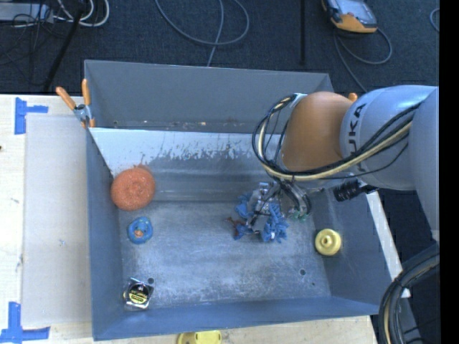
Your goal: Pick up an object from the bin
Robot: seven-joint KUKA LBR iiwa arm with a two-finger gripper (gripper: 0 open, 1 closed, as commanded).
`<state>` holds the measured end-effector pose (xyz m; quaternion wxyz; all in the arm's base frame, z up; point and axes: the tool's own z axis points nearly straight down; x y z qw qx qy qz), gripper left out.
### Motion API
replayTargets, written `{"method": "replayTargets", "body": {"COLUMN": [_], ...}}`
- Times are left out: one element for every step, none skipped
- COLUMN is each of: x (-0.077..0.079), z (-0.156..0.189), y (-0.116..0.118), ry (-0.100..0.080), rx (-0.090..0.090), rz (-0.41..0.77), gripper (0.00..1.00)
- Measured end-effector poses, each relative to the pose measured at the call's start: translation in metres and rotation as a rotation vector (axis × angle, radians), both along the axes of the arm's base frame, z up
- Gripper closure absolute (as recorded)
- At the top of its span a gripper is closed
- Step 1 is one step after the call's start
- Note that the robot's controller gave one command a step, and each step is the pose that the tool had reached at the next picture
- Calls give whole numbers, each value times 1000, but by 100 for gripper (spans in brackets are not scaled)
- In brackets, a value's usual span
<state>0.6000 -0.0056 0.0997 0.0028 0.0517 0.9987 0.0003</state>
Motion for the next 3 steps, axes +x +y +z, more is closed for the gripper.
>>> {"method": "replayTargets", "body": {"x": [0,-7,10], "z": [1,47,102], "y": [0,35,33], "ry": [1,6,8], "rx": [0,-2,4], "rz": [0,-34,-7], "gripper": [100,100,100]}}
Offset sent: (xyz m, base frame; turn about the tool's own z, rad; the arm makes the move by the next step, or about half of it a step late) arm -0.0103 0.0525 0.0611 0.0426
